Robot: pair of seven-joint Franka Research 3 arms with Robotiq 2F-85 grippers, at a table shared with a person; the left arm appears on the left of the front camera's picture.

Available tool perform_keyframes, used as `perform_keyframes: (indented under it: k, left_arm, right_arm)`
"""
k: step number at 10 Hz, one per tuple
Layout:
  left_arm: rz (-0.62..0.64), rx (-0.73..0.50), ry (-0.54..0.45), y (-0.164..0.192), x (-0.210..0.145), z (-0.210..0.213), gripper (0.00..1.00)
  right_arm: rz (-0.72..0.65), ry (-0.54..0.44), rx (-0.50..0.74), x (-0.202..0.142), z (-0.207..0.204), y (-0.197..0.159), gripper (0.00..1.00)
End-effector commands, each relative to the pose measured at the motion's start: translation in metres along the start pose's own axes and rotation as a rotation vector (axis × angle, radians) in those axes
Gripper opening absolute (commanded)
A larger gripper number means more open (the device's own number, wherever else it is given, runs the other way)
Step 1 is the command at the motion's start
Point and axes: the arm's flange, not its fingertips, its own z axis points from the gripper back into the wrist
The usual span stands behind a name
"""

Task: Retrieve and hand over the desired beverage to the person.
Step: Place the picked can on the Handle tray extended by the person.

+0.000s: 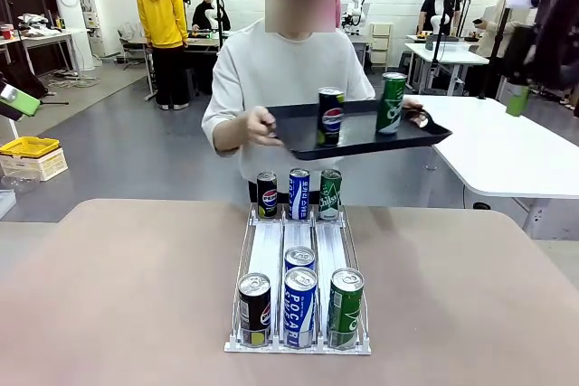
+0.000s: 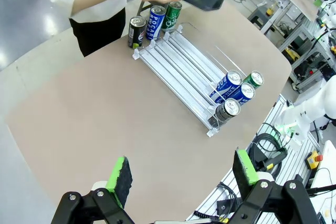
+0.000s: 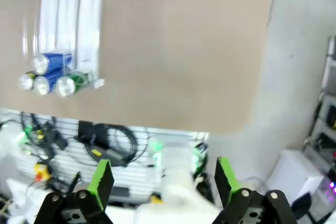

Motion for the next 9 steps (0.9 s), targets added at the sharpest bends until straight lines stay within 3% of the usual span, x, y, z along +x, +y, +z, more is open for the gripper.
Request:
perform_keyframes:
  k: [1,4,9]
  left_arm:
    - [0.002,-0.007,0.008,-0.001,0.001,0.001,1.00]
    - [0.002,-0.007,0.008,-0.001,0.001,0.001,1.00]
    - [0.002,-0.007,0.008,-0.001,0.001,0.001,1.00]
  right_arm:
    - [0.090,-0.094,-0.037,0.009,-0.014,-0.014,1.00]
    - [0.134,-0.089,-0.033,0.023,-0.027,-0.019,1.00]
    - [0.098,-0.085,-0.040,0.019,-0.014,-0.018,1.00]
